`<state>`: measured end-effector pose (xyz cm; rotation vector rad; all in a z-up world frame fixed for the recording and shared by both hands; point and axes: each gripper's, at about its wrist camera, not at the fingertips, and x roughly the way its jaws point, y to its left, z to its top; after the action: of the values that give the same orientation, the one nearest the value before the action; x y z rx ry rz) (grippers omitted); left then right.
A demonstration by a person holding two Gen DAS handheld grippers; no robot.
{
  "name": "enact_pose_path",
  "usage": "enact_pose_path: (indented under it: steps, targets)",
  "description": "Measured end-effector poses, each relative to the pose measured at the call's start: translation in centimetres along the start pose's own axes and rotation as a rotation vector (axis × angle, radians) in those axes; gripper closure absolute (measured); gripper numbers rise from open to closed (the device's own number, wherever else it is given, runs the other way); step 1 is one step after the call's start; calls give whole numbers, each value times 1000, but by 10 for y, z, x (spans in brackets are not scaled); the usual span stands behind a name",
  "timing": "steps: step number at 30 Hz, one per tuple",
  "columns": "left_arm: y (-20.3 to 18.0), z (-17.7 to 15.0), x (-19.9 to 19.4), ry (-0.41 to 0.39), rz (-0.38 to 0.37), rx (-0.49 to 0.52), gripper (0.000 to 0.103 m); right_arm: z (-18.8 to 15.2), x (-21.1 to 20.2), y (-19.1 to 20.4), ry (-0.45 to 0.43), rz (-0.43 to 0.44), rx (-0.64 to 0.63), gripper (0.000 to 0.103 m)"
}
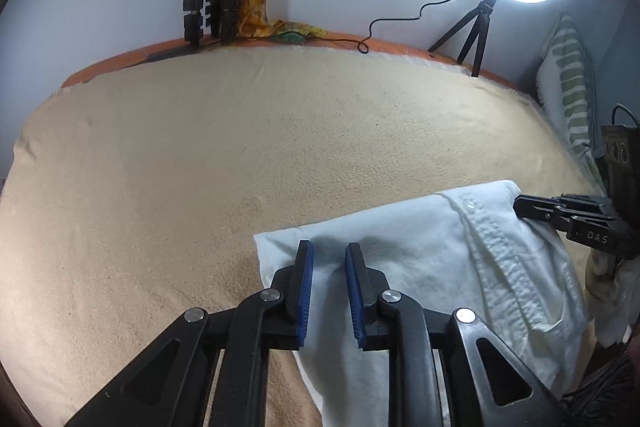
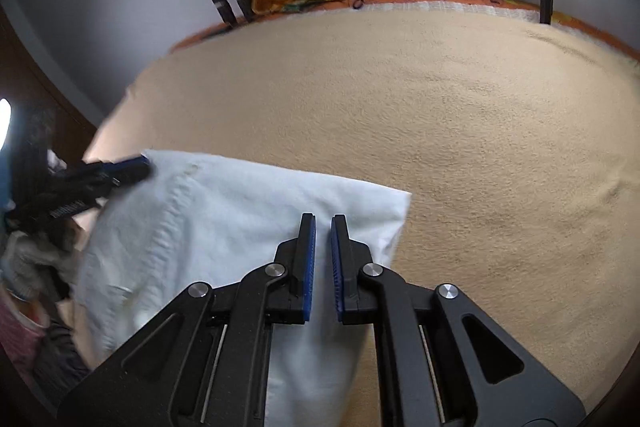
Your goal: Fold small clothes
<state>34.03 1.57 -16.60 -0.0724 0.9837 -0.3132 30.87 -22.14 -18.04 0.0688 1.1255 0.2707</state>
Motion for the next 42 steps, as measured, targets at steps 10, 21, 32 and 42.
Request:
enact_pose_path:
  steps: [10,21,32,42]
  targets:
    - [19,-20,-64,-93,-62,-95,88,-13,-71,0,-102,37,39,97]
    - [-4,-80,-59,34,-57,-19,88,-71,-67,27,29,87,-38,97]
    - [34,-106,-92,-19,-134,-212,63,-108,-101,-14,41,134,55,77]
    - [59,-100,-63,36,-367,-526,45,-96,-78,-53,-30,354,353,57]
